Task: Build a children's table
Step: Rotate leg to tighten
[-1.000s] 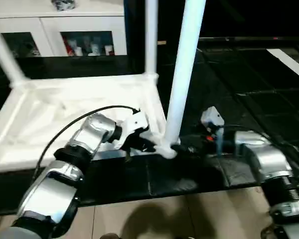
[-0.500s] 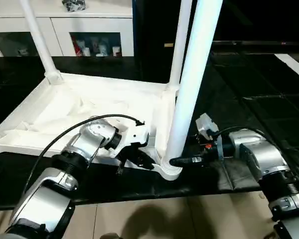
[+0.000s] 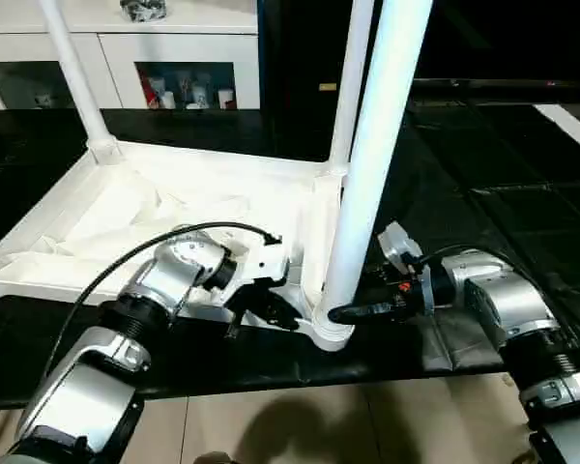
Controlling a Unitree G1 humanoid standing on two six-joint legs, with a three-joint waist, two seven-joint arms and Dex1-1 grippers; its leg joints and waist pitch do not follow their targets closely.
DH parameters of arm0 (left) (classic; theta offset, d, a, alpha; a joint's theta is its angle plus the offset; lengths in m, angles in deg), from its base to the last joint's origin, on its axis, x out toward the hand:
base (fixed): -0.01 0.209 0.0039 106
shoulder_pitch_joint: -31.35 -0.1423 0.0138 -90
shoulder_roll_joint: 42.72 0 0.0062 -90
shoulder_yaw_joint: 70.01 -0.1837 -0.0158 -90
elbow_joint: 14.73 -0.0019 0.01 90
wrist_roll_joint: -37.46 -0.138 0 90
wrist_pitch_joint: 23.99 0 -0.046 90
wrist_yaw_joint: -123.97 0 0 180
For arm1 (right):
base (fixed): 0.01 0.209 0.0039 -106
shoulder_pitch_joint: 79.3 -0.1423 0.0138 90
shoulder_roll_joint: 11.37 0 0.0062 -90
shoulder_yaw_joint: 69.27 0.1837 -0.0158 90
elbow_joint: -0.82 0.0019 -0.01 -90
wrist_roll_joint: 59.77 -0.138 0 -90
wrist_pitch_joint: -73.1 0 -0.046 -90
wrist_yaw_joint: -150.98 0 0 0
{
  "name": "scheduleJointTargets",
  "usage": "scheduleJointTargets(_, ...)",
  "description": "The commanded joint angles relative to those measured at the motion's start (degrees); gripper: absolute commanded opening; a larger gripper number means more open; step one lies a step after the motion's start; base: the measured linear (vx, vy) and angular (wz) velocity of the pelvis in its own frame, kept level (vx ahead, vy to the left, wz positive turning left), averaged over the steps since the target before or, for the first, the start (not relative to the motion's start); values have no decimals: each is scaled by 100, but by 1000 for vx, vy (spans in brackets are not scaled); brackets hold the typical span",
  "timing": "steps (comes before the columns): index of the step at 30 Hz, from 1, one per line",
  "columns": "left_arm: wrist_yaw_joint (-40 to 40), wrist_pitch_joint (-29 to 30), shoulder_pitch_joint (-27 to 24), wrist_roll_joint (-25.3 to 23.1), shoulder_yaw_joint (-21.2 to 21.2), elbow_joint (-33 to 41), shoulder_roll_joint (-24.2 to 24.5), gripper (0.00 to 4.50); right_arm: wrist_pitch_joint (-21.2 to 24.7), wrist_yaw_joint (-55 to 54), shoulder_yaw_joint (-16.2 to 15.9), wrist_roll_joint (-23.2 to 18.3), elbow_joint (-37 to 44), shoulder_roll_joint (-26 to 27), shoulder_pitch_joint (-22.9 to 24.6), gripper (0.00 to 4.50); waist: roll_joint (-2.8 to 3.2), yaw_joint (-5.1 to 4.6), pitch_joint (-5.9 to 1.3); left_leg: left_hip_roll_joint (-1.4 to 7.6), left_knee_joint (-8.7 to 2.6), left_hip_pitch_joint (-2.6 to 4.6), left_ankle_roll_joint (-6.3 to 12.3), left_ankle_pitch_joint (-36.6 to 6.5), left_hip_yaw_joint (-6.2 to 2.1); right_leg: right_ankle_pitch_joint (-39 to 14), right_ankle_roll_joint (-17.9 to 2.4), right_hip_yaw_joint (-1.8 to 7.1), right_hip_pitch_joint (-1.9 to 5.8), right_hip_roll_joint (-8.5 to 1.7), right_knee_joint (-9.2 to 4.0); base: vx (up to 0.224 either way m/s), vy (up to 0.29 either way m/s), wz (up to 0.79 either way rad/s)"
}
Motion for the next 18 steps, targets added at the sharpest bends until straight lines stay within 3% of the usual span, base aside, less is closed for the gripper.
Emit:
scheduleJointTargets(1, 49, 91, -7, -3, -150, 140, -98, 0, 167, 75, -10, -147, 242, -6, 44, 202, -15, -39, -438, 53, -415, 37, 269, -1166, 54, -1666, -1230, 242, 349, -263, -366, 0, 0, 0)
scheduleJointTargets(6, -484, 667, 91, 91, 101, 71, -307, 0, 415, -1033, 68, 132, 423, 239, 217, 202, -36, -49, -416, 43, -428, 44, 214, -1211, 61, -1854, -1159, 242, 338, -257, -392, 0, 0, 0)
scheduleJointTargets(8, -808, 888, 159, 120, 223, 13, -425, 0, 406, -1777, 137, 352, 407, 464, 279, 200, -34, -97, -392, 21, -444, 34, 119, -1352, 43, -2237, -1007, 231, 348, -261, -424, 0, 0, 0)
scheduleJointTargets(9, -1075, 1044, 218, 110, 295, -53, -517, 0, 478, -2250, 218, 433, 356, 647, 269, 199, -41, -153, -367, -13, -449, 57, 36, -1535, 32, -2773, -787, 209, 324, -265, -504, 0, 0, 0)
scheduleJointTargets(11, -1574, 1295, 336, 128, 451, -192, -704, 0, 612, -3081, 365, 558, 197, 995, 191, 198, -16, -194, -369, -28, -451, 73, -13, -1604, 15, -3013, -685, 195, 319, -271, -527, 0, 0, 0)
scheduleJointTargets(13, -2287, 1563, 524, 151, 653, -405, -973, 0, 724, -4114, 532, 687, -68, 1451, 21, 194, -21, -337, -351, -54, -464, 16, -77, -1752, -37, -3438, -444, 120, 343, -261, -584, 0, 0, 0)
scheduleJointTargets(15, -2689, 1704, 636, 170, 767, -528, -1117, 0, 717, -4701, 654, 703, -281, 1717, -119, 193, -21, -444, -366, -83, -450, 6, -64, -1784, -58, -3511, -361, 100, 347, -271, -633, 0, 0, 0)
scheduleJointTargets(18, -3450, 1841, 835, 227, 1029, -758, -1360, 0, 576, -5599, 840, 761, -716, 2094, -404, 193, 8, -564, -402, -81, -457, -41, 22, -1634, -76, -3115, -475, 87, 384, -265, -614, 0, 0, 0)
